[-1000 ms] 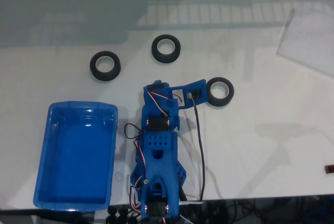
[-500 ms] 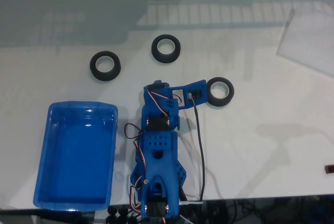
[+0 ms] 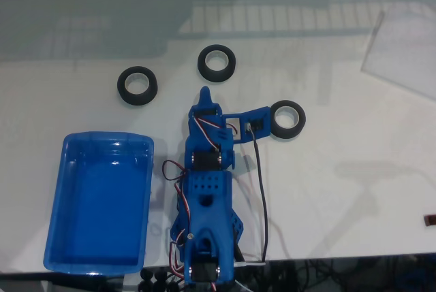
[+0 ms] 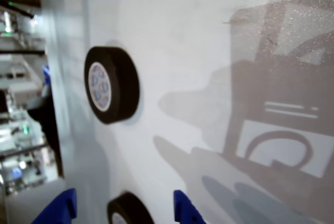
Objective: Grasp all tape and put them in the bin.
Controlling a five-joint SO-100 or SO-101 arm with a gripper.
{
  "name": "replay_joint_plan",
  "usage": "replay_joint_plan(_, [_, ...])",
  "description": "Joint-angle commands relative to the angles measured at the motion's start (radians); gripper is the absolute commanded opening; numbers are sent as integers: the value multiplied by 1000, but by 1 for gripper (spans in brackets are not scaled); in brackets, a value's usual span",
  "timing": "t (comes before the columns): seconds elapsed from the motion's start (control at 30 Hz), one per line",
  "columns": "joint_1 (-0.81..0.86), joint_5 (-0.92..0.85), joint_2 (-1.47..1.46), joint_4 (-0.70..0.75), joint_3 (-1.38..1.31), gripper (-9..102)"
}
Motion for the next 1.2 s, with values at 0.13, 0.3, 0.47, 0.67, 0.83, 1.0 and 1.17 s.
replay_joint_plan(0.13, [23,31,-230,-52,-201,24])
replay_joint_plan(0.3, [25,34,-529,-52,-408,25])
replay_joint_plan(0.47, [29,44,-856,-54,-620,25])
replay_joint_plan(0.67, [55,54,-1215,-61,-864,25])
replay_joint_plan(0.83, [83,51,-1470,-83,-1040,25])
replay_joint_plan(1.0, [94,46,-1692,-46,-1224,24])
replay_joint_plan(1.17, [94,43,-1865,54,-1405,24])
